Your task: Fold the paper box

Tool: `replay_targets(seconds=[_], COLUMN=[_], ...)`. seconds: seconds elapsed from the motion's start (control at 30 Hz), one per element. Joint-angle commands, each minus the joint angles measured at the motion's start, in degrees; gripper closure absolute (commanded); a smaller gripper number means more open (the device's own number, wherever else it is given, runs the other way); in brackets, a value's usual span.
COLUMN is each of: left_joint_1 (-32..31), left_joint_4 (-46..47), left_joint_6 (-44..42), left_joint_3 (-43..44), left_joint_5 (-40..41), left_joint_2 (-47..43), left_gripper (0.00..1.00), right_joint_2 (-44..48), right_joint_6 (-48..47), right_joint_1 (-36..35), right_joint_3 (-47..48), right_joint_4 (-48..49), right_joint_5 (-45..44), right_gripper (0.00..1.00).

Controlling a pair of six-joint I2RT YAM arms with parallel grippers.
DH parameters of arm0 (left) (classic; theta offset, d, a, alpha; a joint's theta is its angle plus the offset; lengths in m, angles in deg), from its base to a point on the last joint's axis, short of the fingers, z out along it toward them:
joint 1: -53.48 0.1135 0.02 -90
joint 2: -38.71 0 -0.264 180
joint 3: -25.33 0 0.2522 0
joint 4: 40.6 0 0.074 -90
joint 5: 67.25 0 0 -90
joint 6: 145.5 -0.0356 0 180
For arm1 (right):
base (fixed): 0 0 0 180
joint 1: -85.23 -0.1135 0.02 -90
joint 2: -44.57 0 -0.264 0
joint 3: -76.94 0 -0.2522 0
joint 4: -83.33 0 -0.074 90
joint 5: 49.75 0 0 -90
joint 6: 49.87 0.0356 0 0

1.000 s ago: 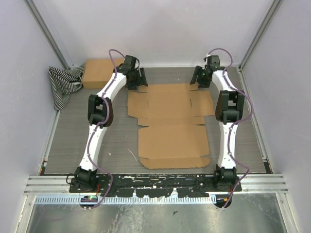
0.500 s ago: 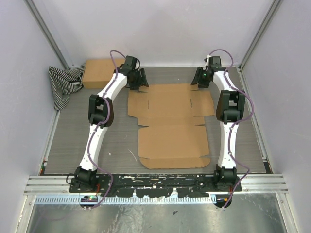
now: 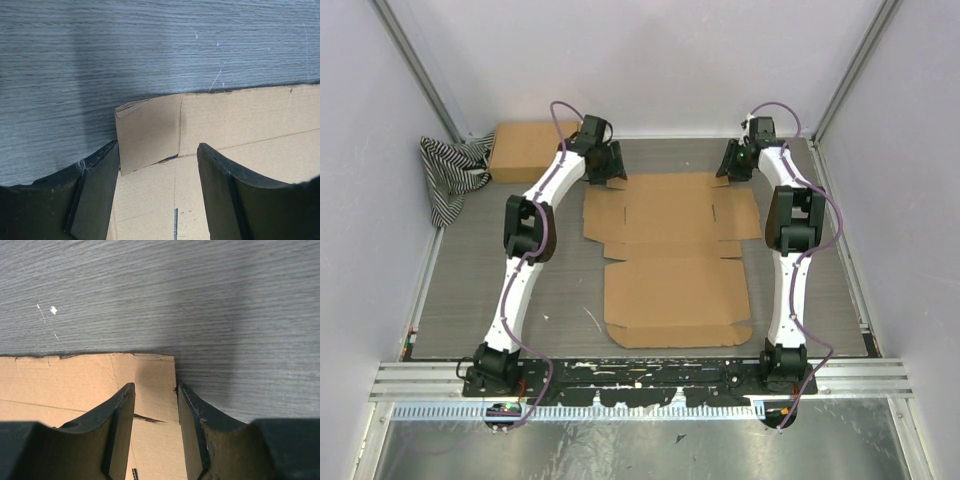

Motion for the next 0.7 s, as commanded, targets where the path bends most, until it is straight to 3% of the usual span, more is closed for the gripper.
replay_targets(seconds=[0.0, 0.67], left_joint_1=[-2.26, -4.58], left_joint_4=[0.7, -1.81], left_joint_6=[-0.7, -3.67], left_joint_3=[2.07, 1.05], left_joint_5=[-1.07, 3.9], left_joint_2=[-4.09, -5.2], left_gripper=[0.32, 0.35], right_joint_2=[5.99, 8.9], right_joint_6=[-0.08, -0.61], right_joint_1=[-2.36, -5.61], right_joint_3=[-1.2, -1.74], right_joint_4=[0.06, -2.09], right_joint_5=[1.0, -3.61], right_gripper=[0.56, 0.62])
